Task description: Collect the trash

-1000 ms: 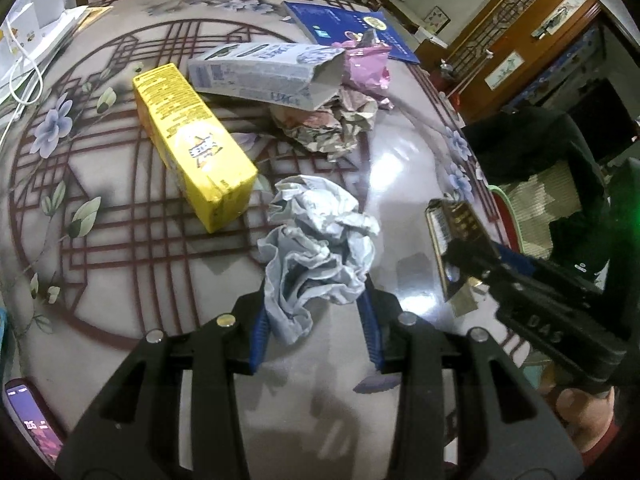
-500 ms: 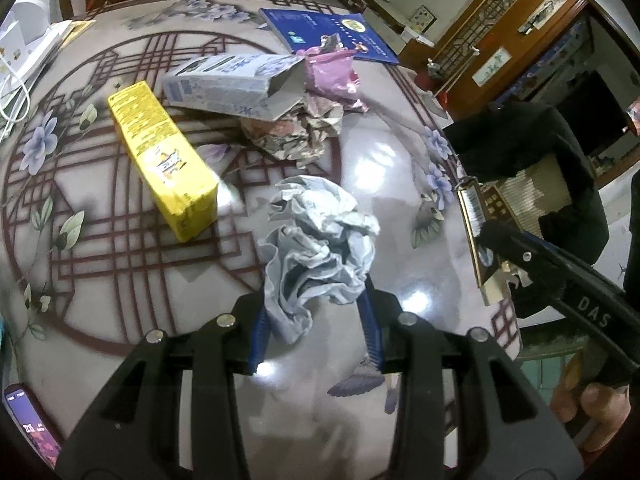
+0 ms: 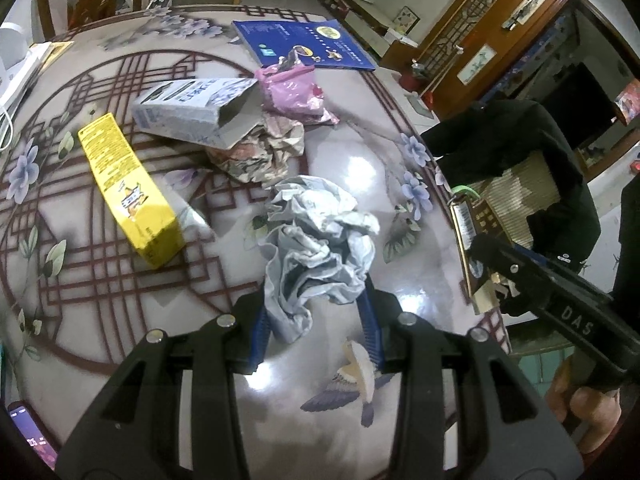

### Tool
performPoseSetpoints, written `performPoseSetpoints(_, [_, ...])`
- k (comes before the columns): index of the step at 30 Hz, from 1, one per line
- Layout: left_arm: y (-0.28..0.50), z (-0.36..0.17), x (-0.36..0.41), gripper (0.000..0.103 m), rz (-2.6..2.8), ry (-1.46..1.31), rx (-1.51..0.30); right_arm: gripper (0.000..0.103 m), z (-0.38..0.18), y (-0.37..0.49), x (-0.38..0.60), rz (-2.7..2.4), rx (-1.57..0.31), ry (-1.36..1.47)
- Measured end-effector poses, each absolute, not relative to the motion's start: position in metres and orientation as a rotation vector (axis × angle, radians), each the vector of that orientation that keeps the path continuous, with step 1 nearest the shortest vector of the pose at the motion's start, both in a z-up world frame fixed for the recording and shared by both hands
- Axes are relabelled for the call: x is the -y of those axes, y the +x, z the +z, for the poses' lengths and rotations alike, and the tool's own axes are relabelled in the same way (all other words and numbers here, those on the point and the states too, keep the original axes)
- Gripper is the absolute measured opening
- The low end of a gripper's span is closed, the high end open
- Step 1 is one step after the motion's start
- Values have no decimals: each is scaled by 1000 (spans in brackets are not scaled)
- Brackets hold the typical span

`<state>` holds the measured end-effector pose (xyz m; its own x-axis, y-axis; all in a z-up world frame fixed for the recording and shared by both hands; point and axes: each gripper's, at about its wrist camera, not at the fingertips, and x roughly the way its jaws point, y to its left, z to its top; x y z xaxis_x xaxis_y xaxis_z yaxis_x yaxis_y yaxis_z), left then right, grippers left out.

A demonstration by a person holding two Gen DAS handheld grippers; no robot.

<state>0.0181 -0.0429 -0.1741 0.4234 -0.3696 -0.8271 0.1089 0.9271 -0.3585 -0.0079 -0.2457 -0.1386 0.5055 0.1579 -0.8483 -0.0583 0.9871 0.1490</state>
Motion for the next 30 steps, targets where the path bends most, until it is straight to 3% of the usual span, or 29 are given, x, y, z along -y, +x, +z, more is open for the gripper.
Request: performPoseSetpoints(30, [36,-166,81,37,-295,-251,-1094,41,-137,2,292,120,-1036,132])
